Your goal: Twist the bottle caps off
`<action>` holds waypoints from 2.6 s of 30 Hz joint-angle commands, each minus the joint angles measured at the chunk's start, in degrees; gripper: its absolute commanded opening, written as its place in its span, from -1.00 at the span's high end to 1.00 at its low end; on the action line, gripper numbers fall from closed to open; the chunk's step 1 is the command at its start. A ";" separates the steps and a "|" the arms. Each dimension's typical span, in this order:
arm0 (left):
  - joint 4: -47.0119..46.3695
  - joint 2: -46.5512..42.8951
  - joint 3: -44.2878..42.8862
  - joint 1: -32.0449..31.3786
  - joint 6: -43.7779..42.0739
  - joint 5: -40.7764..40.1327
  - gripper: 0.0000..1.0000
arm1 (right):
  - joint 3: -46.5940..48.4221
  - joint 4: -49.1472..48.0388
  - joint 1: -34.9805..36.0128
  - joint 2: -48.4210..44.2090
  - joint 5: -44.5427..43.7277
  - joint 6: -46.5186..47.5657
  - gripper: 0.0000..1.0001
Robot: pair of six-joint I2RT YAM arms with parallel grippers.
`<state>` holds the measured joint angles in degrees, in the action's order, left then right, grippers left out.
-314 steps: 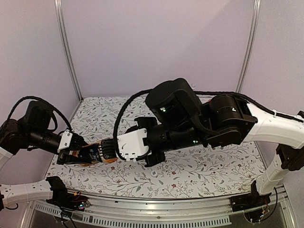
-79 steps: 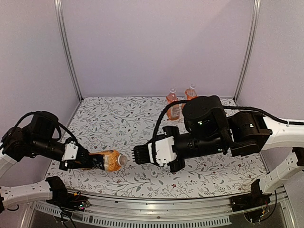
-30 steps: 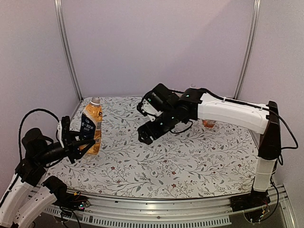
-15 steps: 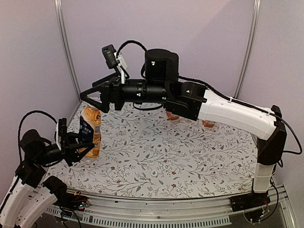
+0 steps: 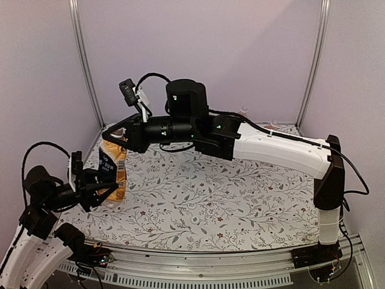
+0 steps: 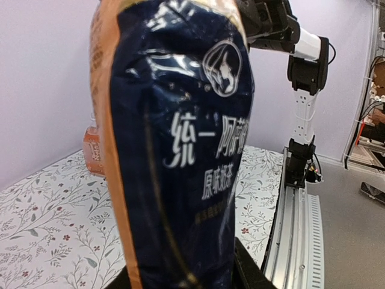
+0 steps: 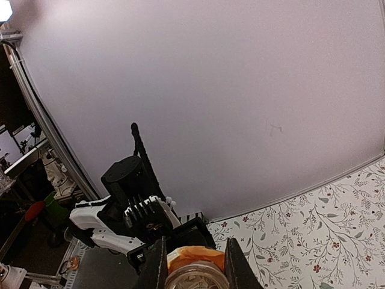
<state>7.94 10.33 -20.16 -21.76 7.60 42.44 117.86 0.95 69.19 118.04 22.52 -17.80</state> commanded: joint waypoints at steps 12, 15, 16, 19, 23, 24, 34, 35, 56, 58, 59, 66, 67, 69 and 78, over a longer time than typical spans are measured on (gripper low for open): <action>-0.31 -1.03 1.27 1.01 0.24 -6.97 -0.99 | -14.17 7.67 -2.37 -12.98 -22.28 5.73 1.00; -0.13 -1.12 1.18 1.43 0.14 -8.13 -0.99 | -24.06 8.91 -3.31 -19.18 -42.14 10.77 1.00; 0.01 -1.23 1.18 1.63 0.00 -8.40 -0.99 | -27.17 8.55 -3.78 -20.62 -47.23 12.54 1.00; -0.09 -1.54 1.39 1.95 -0.10 -8.53 -0.99 | -35.70 5.43 -5.88 -24.45 -59.16 16.76 1.00; -0.21 -1.13 1.53 2.03 -0.04 -7.71 -0.99 | -44.51 -3.55 -10.76 -25.62 -63.04 19.73 1.00; -0.19 -1.16 1.53 2.07 -0.10 -7.70 -0.99 | -46.26 -6.59 -11.97 -25.18 -62.70 20.20 1.00; -0.10 -0.55 1.62 3.23 -0.20 -7.29 -0.99 | -49.91 -18.25 -22.74 -18.34 -59.14 16.39 1.00; -0.14 -0.32 1.62 3.24 -0.19 -7.24 -0.99 | -50.18 -19.21 -23.11 -17.70 -58.87 14.67 1.00; -0.25 -0.68 1.79 3.24 0.03 -7.56 -0.99 | -50.36 -16.71 -25.45 -13.30 -60.27 6.83 0.82; -0.21 -0.63 1.79 3.26 -0.03 -7.38 -0.99 | -49.89 -15.59 -25.48 -13.04 -60.17 6.96 0.74; -0.21 -0.66 1.79 3.29 -0.02 -7.37 -0.99 | -49.58 -14.98 -25.44 -12.98 -60.08 6.96 0.71; -0.30 -0.94 1.79 3.23 0.16 -7.47 -0.99 | -48.40 -12.23 -25.49 -13.57 -58.87 7.19 0.06; -0.30 -0.99 1.79 3.22 0.17 -7.46 -0.99 | -47.90 -11.63 -25.45 -13.61 -58.76 7.35 -0.01; -0.25 -1.12 1.79 3.26 0.19 -7.38 -0.99 | -47.29 -10.93 -25.43 -13.71 -58.81 7.89 -0.18; -0.39 -1.24 1.80 3.32 0.18 -7.18 -0.99 | -45.36 -8.75 -25.45 -14.01 -57.51 8.73 -0.84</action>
<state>7.97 9.67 -19.05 -19.20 7.99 35.18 70.15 -10.39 44.12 103.35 -35.73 -9.39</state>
